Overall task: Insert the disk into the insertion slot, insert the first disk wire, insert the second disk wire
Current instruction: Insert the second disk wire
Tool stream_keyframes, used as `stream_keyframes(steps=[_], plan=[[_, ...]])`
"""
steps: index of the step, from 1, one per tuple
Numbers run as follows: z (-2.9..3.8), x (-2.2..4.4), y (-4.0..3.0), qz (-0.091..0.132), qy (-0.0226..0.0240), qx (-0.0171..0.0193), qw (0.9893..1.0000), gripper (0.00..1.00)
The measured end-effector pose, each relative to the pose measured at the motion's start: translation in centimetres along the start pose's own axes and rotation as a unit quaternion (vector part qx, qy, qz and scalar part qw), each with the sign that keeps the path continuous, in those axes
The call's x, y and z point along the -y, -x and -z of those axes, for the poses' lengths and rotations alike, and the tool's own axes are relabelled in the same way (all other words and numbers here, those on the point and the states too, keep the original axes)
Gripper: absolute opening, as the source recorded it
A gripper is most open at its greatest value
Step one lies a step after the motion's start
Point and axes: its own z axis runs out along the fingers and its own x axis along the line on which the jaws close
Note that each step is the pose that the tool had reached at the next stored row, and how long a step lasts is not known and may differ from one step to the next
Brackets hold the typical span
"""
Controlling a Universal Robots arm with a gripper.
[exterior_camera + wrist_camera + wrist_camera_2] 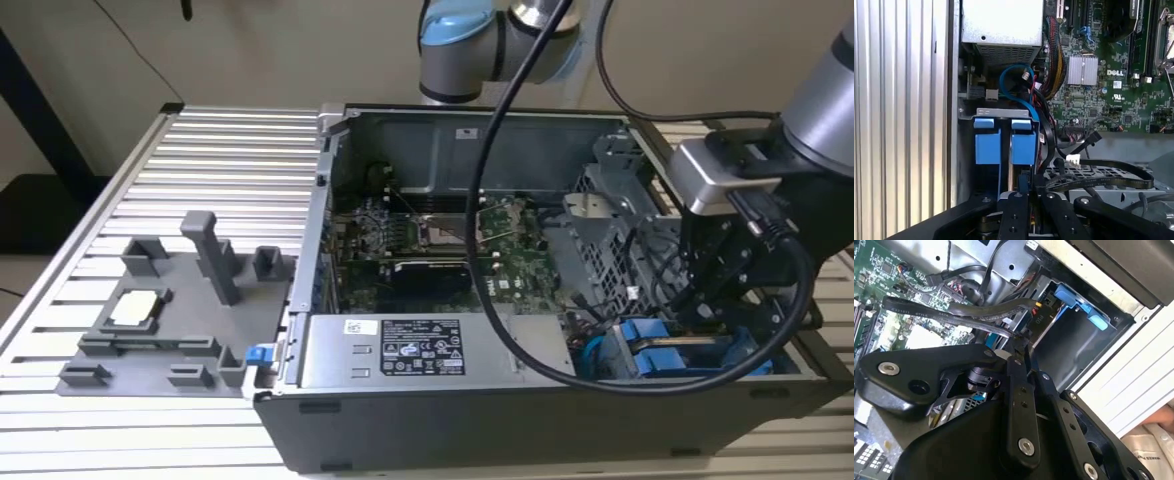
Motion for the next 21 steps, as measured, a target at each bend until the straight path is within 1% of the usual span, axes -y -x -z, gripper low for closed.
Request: stream_keyframes(steps=[8, 15, 21], plan=[[-0.35, 0.16, -0.03, -0.002, -0.0001, 0.0002, 1.0, 0.16], [-0.8, 0.32, -0.16, -0.003, -0.0002, 0.0005, 1.0, 0.16], [-0.83, 0.35, -0.17, -0.003, -0.0002, 0.0007, 1.0, 0.16]])
